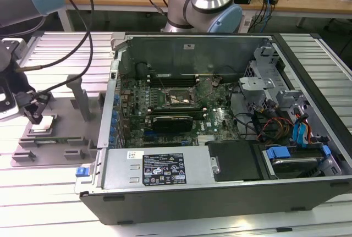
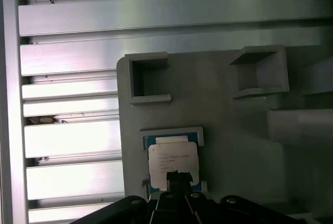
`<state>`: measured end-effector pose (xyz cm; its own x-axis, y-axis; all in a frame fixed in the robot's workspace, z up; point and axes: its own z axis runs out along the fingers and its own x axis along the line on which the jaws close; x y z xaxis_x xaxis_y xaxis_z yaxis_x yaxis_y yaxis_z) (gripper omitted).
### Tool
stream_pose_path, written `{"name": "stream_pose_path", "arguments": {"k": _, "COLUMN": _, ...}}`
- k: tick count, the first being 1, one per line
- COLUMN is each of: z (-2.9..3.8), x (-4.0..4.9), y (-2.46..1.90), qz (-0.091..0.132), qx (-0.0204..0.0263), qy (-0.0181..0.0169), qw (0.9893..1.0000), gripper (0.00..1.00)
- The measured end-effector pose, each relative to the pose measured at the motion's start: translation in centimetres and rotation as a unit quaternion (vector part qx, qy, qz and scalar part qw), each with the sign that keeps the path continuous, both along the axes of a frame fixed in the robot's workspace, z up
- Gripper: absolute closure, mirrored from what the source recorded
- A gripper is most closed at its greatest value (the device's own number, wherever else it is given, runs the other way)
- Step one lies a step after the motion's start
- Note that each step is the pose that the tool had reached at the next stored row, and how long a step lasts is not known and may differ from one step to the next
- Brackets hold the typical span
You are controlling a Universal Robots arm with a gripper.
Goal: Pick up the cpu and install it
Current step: 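Pick up the cpu and move it towards the insertion slot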
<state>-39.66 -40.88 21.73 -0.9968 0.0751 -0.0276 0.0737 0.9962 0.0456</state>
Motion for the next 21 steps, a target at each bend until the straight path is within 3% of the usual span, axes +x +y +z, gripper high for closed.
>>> {"name": "stream_pose_path", "arguments": {"k": 11, "z": -0.37, "x": -0.02, "y": 0.0, "qz": 0.0, "qx": 0.0, "qy": 0.0001, "qw": 1.0, "gripper": 0.89}}
{"name": "stream_pose_path", "arguments": {"k": 12, "z": -0.37, "x": -0.02, "y": 0.0, "qz": 0.0, "qx": 0.0, "qy": 0.0, "qw": 1.0, "gripper": 0.83}}
{"name": "stream_pose_path", "arguments": {"k": 13, "z": -0.38, "x": -0.02, "y": 0.0, "qz": 0.0, "qx": 0.0, "qy": 0.0, "qw": 1.0, "gripper": 0.64}}
{"name": "stream_pose_path", "arguments": {"k": 14, "z": -0.38, "x": -0.02, "y": 0.0, "qz": 0.0, "qx": 0.0, "qy": 0.0001, "qw": 1.0, "gripper": 0.64}}
{"name": "stream_pose_path", "arguments": {"k": 16, "z": -0.39, "x": -0.02, "y": 0.0, "qz": 0.0, "qx": 0.0, "qy": 0.0, "qw": 1.0, "gripper": 0.4}}
{"name": "stream_pose_path", "arguments": {"k": 19, "z": -0.39, "x": -0.02, "y": 0.0, "qz": 0.0, "qx": 0.0, "qy": 0.0, "qw": 1.0, "gripper": 0.22}}
{"name": "stream_pose_path", "arguments": {"k": 20, "z": -0.39, "x": -0.02, "y": 0.0, "qz": 0.0, "qx": 0.0, "qy": 0.0, "qw": 1.0, "gripper": 0.22}}
{"name": "stream_pose_path", "arguments": {"k": 21, "z": -0.4, "x": -0.02, "y": 0.0, "qz": 0.0, "qx": 0.0, "qy": 0.0001, "qw": 1.0, "gripper": 0.16}}
